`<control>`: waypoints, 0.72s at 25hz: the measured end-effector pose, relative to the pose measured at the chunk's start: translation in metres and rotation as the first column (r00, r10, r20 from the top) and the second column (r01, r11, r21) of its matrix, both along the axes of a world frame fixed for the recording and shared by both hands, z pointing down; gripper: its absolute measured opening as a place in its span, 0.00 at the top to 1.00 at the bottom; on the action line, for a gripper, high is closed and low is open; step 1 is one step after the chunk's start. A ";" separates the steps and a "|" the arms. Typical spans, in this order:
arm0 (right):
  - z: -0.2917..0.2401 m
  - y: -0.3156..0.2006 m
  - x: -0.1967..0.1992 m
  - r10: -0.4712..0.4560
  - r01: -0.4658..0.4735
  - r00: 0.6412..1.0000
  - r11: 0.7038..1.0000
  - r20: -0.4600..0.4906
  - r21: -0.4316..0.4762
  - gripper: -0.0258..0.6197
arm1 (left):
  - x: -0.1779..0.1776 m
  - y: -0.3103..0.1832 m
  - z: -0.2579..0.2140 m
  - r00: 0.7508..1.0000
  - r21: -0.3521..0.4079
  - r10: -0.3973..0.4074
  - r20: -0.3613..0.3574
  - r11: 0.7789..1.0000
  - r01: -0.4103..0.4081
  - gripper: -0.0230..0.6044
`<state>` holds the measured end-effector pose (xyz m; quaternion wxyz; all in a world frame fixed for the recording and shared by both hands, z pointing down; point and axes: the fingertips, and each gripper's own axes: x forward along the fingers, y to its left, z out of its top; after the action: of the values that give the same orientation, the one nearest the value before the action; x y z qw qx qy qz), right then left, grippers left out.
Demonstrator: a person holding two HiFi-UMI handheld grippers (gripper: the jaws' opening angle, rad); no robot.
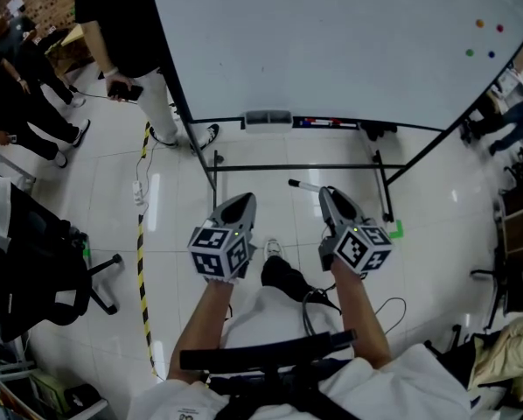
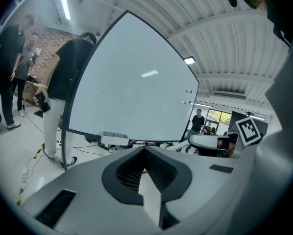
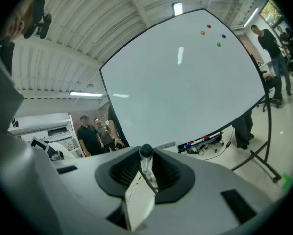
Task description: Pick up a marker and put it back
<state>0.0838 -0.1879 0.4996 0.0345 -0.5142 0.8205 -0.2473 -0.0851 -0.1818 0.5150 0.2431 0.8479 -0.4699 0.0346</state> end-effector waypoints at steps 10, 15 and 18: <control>-0.003 -0.095 0.003 -0.010 0.010 1.000 1.000 -0.027 0.017 0.83 | 0.003 -0.058 -0.001 1.000 -0.006 -0.013 0.019 1.000 0.013 0.98; 0.002 -0.164 0.004 -0.033 0.034 0.998 0.999 -0.055 0.013 0.83 | 0.007 -0.096 -0.001 0.999 -0.013 -0.035 0.027 0.999 0.036 0.98; 0.011 -0.203 0.003 -0.046 0.046 0.997 0.999 -0.059 -0.004 0.83 | 0.010 -0.115 0.000 0.998 -0.025 -0.048 0.035 0.998 0.049 0.98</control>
<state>0.0871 -0.3906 0.5107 0.0039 -0.5025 0.8324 -0.2338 -0.0748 -0.2970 0.5152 0.2469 0.8322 -0.4940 0.0493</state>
